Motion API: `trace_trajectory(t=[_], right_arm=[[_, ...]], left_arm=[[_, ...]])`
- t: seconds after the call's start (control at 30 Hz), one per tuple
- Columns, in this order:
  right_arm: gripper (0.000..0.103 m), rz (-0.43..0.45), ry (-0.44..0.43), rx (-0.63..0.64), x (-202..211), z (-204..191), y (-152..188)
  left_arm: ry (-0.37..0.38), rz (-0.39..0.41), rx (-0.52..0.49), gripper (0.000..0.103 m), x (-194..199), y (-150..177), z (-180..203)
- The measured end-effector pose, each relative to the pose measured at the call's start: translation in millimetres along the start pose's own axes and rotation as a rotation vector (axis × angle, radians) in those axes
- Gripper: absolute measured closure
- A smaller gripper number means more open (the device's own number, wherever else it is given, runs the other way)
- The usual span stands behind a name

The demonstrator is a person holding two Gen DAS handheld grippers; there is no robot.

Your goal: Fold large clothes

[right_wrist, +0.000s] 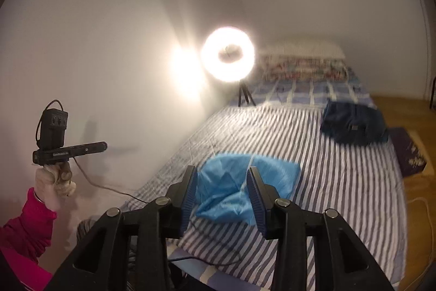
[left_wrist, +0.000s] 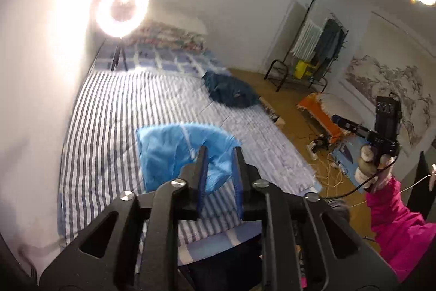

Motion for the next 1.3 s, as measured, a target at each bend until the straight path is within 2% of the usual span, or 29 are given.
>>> trace_trajectory(t=[0.17, 0.2, 0.23, 0.27, 0.33, 0.43, 0.53, 0.6, 0.67, 0.8, 0.93, 1.1, 1.17, 1.2, 1.23, 1.27, 1.3], right_arm=[[0.055, 0.070, -0.013, -0.003, 40, -3, -34], [0.052, 0.080, -0.013, 0.001, 42, -3, -40], [0.044, 0.097, -0.005, 0.006, 45, -3, -44], [0.036, 0.103, -0.001, 0.002, 47, -2, -45], [0.033, 0.090, -0.015, -0.024, 36, 2, -42], [0.031, 0.034, -0.013, -0.077, 5, 12, -26], [0.030, -0.032, 0.020, -0.143, -43, 29, 6], [0.030, -0.091, 0.026, -0.193, -74, 40, 27], [0.030, -0.164, 0.032, -0.227, -112, 49, 49], [0.030, -0.278, 0.043, -0.280, -180, 65, 84], [0.030, -0.327, 0.041, -0.367, -232, 86, 103], [0.030, -0.380, 0.059, -0.448, -288, 111, 128], [0.037, -0.413, 0.039, -0.491, -308, 118, 139], [0.041, -0.430, 0.019, -0.509, -314, 118, 142], [0.054, -0.446, -0.014, -0.522, -322, 118, 144], [0.067, -0.462, -0.038, -0.523, -329, 117, 146], [0.071, -0.475, -0.044, -0.517, -334, 116, 148]], left_arm=[[0.005, 0.041, -0.044, 0.083, 27, -37, 26], [-0.002, 0.049, -0.047, 0.076, 29, -40, 26], [0.000, 0.052, -0.044, 0.064, 28, -41, 24], [0.007, 0.057, -0.034, 0.059, 25, -42, 19], [0.010, 0.059, 0.007, 0.056, 15, -36, 1], [0.025, 0.034, 0.121, 0.056, -19, -19, -46], [0.068, -0.014, 0.248, 0.056, -60, 4, -97], [0.103, -0.043, 0.360, 0.056, -89, 20, -133], [0.104, -0.068, 0.442, 0.056, -116, 36, -165], [0.060, -0.082, 0.532, 0.056, -163, 65, -219], [0.047, -0.127, 0.651, 0.056, -205, 94, -258], [0.030, -0.196, 0.685, 0.056, -244, 115, -283], [0.043, -0.213, 0.710, 0.056, -256, 120, -290], [0.056, -0.211, 0.724, 0.059, -261, 123, -293], [0.080, -0.209, 0.745, 0.076, -266, 126, -296], [0.093, -0.215, 0.752, 0.088, -271, 128, -298], [0.100, -0.222, 0.754, 0.098, -275, 129, -298]])
Point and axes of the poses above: each gripper's, at about its wrist camera, not at the fingertips, and x roughly against the way its jaws point, z to its right, y to its underside, the point moved 5 cm from there along -x, roughly the way its jaws point, and after that the axes turned 12 degrees about y, right-handed, at the moved point
